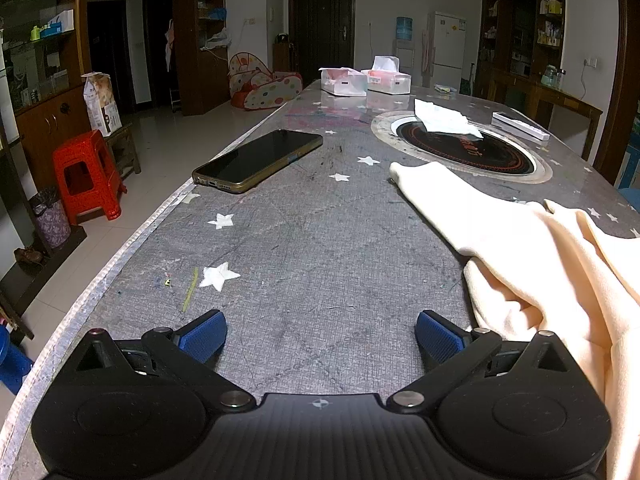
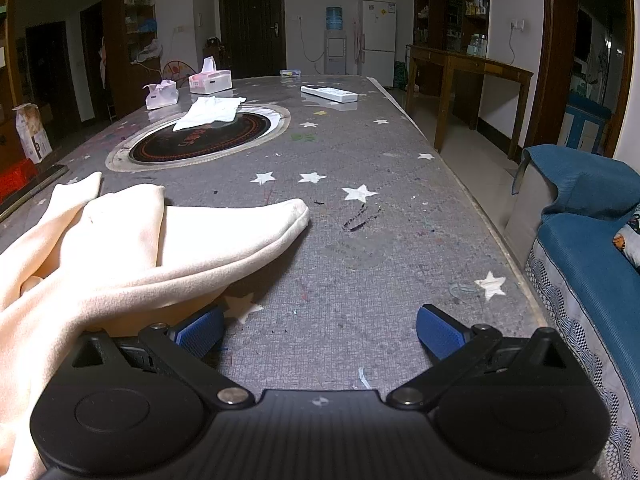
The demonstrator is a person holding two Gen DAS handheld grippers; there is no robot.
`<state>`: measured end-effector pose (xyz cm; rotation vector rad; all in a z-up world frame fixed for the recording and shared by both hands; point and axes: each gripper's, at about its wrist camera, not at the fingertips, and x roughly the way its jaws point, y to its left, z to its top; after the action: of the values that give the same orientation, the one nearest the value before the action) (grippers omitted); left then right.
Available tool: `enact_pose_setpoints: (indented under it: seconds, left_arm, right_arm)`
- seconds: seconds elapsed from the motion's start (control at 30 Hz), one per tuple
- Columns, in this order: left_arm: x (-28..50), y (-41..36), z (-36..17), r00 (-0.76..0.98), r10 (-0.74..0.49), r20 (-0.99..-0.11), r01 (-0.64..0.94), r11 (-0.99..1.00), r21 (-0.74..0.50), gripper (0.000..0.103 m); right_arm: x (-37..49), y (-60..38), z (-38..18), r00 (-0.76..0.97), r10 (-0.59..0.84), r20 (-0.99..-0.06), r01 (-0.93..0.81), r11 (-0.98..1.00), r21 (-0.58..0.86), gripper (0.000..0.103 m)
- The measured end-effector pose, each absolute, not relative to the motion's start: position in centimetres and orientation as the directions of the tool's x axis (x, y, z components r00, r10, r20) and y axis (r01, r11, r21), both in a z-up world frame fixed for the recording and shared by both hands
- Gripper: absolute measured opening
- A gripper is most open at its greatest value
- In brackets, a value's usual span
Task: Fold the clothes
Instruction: 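Move both grippers toward the crumpled cream shirt on the table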
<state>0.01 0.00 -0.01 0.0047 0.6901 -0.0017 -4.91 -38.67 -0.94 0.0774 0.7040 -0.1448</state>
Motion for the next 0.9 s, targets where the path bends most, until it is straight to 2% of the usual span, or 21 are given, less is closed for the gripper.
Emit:
enact_pose_setpoints:
  seconds: [0.3, 0.53, 0.9]
  left_arm:
    - [0.2, -0.1, -0.1, 0.77, 0.001, -0.638, 0.002, 1.0, 0.005, 0.103]
    - [-0.2, -0.5, -0.1, 0.759, 0.008, -0.651, -0.006, 1.0, 0.006, 0.103]
    - [-2.8, -2.2, 1.9, 0.76, -0.071, -0.646, 0.059, 0.997, -0.04, 0.103]
  right_arm:
    - [-5.7, -38.9, -0.3, 0.741, -0.095, -0.665, 0.144, 0.989, 0.018, 0.103]
    - [-8.6, -38.1, 1.4, 0.775, -0.071, -0.628, 0.103, 0.995, 0.014, 0.103]
    - [-10.6, -37.2, 3.4, 0.807, -0.033, -0.59, 0.06, 0.998, 0.028, 0.103]
